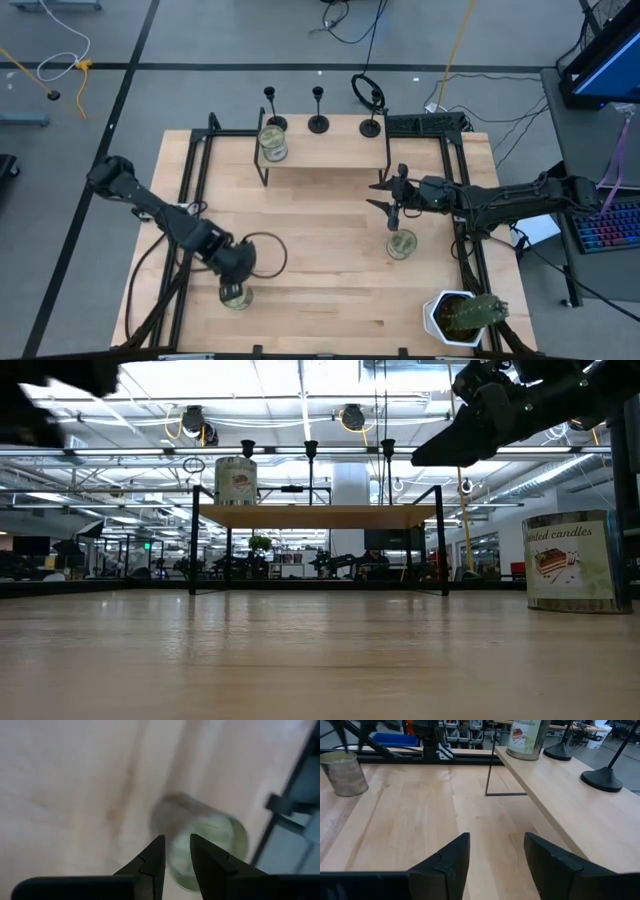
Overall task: Pick & Place candle stick holders
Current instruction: Put the bottom scented candle on the shelf
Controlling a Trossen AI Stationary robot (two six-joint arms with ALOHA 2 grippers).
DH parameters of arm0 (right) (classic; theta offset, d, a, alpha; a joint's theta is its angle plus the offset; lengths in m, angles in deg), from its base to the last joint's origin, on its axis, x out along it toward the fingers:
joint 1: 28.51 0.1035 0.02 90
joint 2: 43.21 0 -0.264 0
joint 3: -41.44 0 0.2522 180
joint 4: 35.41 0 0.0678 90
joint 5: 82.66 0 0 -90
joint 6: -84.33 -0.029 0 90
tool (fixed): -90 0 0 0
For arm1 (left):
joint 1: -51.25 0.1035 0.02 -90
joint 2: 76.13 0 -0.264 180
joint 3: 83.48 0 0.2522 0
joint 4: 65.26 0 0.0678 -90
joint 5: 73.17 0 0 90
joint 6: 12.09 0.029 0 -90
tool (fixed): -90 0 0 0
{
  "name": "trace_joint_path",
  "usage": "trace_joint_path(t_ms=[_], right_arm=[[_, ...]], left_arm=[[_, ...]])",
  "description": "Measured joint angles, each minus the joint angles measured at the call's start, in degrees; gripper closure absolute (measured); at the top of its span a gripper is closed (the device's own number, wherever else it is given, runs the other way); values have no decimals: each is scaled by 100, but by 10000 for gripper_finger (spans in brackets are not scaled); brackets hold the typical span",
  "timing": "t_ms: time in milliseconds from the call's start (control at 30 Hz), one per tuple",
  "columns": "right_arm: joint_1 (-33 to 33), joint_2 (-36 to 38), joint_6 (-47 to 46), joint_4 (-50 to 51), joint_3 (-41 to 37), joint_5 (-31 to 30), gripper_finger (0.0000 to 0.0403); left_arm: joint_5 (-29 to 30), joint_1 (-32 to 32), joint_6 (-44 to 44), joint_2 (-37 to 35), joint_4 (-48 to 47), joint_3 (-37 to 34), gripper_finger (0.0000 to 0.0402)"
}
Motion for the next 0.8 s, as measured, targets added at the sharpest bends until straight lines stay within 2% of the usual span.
trace_joint_path(t_ms=[100,233,367,500,633,800], right_arm=[[0,0,-5,1,0,3,223],[0,0,-26,1,0,3,223],[0,0,-26,1,0,5,221],[0,0,-22,1,0,6,221],[0,0,-22,1,0,8,220],[0,0,-35,-40,0,10,220]], left_arm=[[-159,-255,-424,0,303,-193,309],[-90,-466,-915,0,467,-384,309],[162,-534,-898,0,553,-543,309],[210,-491,-593,0,534,-629,321],[188,-256,-133,0,621,-629,386],[453,279,977,0,1161,-582,398]])
